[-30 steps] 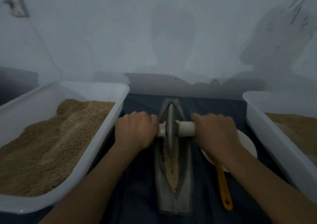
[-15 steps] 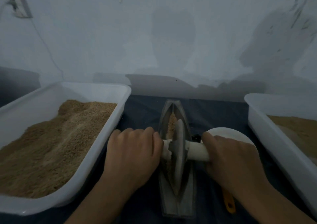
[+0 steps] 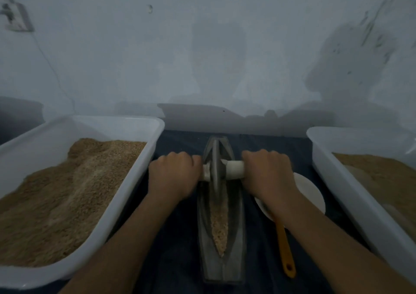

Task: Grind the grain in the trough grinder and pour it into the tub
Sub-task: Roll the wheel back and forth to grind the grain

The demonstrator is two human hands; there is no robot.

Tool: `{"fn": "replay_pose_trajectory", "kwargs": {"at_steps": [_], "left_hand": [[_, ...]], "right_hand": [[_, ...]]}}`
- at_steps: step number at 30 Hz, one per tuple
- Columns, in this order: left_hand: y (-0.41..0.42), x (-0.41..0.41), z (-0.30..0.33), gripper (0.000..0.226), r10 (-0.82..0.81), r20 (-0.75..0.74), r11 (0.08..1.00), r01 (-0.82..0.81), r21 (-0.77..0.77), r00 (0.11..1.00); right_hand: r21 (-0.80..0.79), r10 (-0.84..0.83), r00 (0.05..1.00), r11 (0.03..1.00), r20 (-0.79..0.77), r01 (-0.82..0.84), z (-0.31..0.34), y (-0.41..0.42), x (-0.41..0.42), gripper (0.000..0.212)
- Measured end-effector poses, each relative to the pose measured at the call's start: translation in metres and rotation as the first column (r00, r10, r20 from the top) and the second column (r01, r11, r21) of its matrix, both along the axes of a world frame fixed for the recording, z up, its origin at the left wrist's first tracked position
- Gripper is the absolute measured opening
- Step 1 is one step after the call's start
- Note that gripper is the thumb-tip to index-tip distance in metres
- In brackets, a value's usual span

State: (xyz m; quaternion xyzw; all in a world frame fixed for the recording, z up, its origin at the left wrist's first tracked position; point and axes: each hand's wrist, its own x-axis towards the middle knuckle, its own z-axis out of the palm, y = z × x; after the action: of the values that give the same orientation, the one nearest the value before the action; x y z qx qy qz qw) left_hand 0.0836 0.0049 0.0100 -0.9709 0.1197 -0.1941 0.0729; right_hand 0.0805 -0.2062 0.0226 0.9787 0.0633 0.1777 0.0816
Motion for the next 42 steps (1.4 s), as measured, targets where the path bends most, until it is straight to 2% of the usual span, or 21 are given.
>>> {"fn": "replay_pose_trajectory", "kwargs": {"at_steps": [2, 4, 6, 8, 11, 13, 17, 20, 22, 24, 27, 29, 32, 36, 39, 42], "left_hand": [[0.008, -0.03, -0.004, 0.017, -0.148, 0.052, 0.989, 0.147, 0.031, 0.988], [0.017, -0.057, -0.005, 0.019, -0.267, 0.143, 0.963, 0.267, 0.019, 0.953], [0.021, -0.07, -0.003, 0.028, -0.293, 0.182, 0.95, 0.307, -0.053, 0.939], [0.019, -0.069, 0.001, 0.029, -0.272, 0.144, 0.959, 0.28, -0.039, 0.952], [0.005, -0.04, 0.0, 0.017, -0.18, 0.073, 0.981, 0.174, 0.083, 0.981], [-0.003, -0.009, 0.002, 0.017, -0.067, 0.053, 0.995, 0.064, 0.072, 0.996], [-0.012, 0.029, 0.006, 0.033, 0.033, 0.052, 0.999, -0.033, 0.004, 0.998], [-0.005, 0.008, 0.001, 0.012, -0.044, 0.066, 0.999, 0.043, 0.023, 0.997], [0.004, -0.017, -0.007, 0.016, -0.144, 0.109, 0.99, 0.144, 0.003, 0.984], [0.014, -0.04, -0.014, 0.03, -0.167, 0.084, 0.986, 0.168, -0.005, 0.982], [0.018, -0.061, -0.011, 0.044, -0.131, 0.094, 0.98, 0.143, -0.138, 0.987], [0.012, -0.057, -0.005, 0.047, -0.106, 0.112, 0.989, 0.117, -0.095, 0.988], [0.001, -0.029, -0.009, 0.032, -0.125, 0.145, 0.991, 0.119, 0.053, 0.981], [-0.007, 0.023, -0.006, 0.019, 0.021, 0.117, 1.0, -0.023, 0.018, 0.993], [-0.008, 0.025, -0.006, 0.01, 0.016, 0.132, 1.0, -0.014, -0.013, 0.991], [-0.003, -0.008, -0.011, 0.018, -0.043, 0.151, 0.998, 0.049, -0.037, 0.988]], "right_hand": [[-0.006, 0.049, 0.996, 0.999, 0.069, -0.049, -0.008, -0.003, -0.033, 0.037], [0.014, 0.09, 0.993, 0.996, 0.076, -0.091, -0.014, -0.009, -0.062, 0.042], [-0.002, 0.1, 0.993, 0.995, 0.066, -0.1, -0.016, -0.016, -0.079, 0.042], [-0.015, 0.095, 0.994, 0.995, 0.054, -0.095, -0.016, -0.017, -0.08, 0.04], [-0.011, 0.039, 0.999, 0.999, -0.017, -0.039, -0.008, -0.009, -0.05, 0.032], [0.025, -0.011, 0.998, 1.0, -0.066, 0.013, -0.002, -0.005, -0.016, 0.024], [0.08, -0.055, 0.986, 0.994, -0.154, 0.068, 0.006, 0.001, 0.027, 0.026], [0.049, -0.029, 0.997, 0.998, -0.078, 0.033, 0.0, 0.0, 0.008, 0.025], [0.006, 0.01, 1.0, 1.0, 0.018, -0.01, -0.008, -0.004, -0.021, 0.035], [0.026, 0.069, 0.995, 0.997, 0.078, -0.071, -0.013, -0.006, -0.052, 0.043], [0.027, 0.08, 0.997, 0.996, 0.022, -0.081, -0.02, -0.014, -0.077, 0.035], [0.029, 0.064, 0.998, 0.998, -0.012, -0.064, -0.017, -0.017, -0.073, 0.031], [0.038, 0.016, 0.998, 0.999, -0.054, -0.014, -0.011, -0.01, -0.046, 0.026], [0.051, -0.054, 0.994, 0.997, -0.096, 0.059, 0.002, 0.001, 0.009, 0.024], [0.047, -0.056, 0.993, 0.997, -0.103, 0.061, 0.009, 0.006, 0.02, 0.026], [0.04, -0.001, 0.998, 0.999, -0.058, 0.004, 0.002, 0.001, -0.008, 0.027]]}}
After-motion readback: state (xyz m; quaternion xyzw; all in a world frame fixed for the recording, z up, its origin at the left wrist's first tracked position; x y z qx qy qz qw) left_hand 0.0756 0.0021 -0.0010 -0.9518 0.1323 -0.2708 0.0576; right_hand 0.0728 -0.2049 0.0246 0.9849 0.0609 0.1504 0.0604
